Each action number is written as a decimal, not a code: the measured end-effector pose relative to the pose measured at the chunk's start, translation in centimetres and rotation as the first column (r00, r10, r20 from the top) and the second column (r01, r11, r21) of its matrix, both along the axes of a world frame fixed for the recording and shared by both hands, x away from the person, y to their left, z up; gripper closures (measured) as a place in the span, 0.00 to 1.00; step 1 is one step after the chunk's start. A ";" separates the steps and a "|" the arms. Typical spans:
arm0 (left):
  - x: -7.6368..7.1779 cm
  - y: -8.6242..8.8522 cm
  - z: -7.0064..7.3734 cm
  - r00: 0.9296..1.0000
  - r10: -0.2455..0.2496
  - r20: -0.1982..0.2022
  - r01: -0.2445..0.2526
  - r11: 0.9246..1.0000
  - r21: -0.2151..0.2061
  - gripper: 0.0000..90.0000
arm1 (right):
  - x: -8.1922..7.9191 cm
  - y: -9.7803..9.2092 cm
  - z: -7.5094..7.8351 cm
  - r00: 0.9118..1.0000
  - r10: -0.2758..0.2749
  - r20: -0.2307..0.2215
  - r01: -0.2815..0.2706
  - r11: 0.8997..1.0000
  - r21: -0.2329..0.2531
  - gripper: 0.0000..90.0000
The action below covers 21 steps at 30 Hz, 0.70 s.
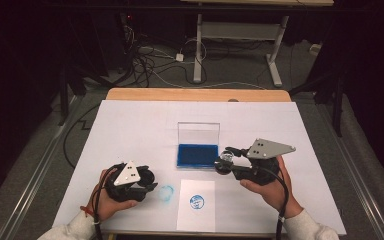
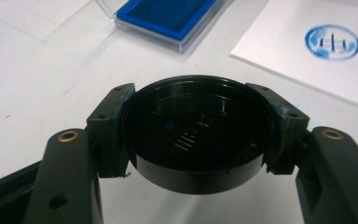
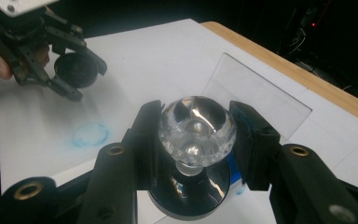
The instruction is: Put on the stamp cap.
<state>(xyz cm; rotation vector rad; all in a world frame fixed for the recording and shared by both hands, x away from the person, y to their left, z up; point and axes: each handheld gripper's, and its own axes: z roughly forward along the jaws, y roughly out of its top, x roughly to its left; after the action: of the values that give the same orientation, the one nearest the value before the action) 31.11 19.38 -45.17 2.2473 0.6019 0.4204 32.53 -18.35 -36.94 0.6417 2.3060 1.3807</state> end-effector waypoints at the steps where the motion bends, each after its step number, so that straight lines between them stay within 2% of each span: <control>1: 0.1 -0.3 0.0 1.000 -0.001 -0.001 0.001 1.000 -0.001 0.40 | 0.1 0.0 0.1 1.000 -0.003 0.005 0.003 1.000 0.005 0.63; 8: 0.6 -1.9 0.5 1.000 -0.020 -0.015 0.019 0.998 -0.058 0.40 | 0.6 0.8 1.1 1.000 0.009 0.021 -0.010 1.000 0.030 0.63; 11: 0.7 -2.5 0.7 0.999 -0.027 -0.017 0.026 0.998 -0.064 0.40 | 0.6 1.4 1.5 0.999 0.023 0.030 -0.024 0.999 0.043 0.63; 19: 0.3 -4.5 1.0 0.998 -0.062 -0.031 0.059 0.993 -0.098 0.41 | 0.2 3.6 2.2 0.994 0.094 0.047 -0.097 0.993 0.062 0.63; 21: 0.2 -4.9 1.0 0.997 -0.065 -0.050 0.058 0.990 -0.127 0.41 | 0.1 4.2 2.2 0.993 0.111 0.051 -0.114 0.992 0.061 0.63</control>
<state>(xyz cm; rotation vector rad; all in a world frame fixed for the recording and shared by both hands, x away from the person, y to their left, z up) 31.32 14.52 -44.14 2.1561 0.5695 0.2841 32.64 -14.14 -34.71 0.4987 2.2997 1.5085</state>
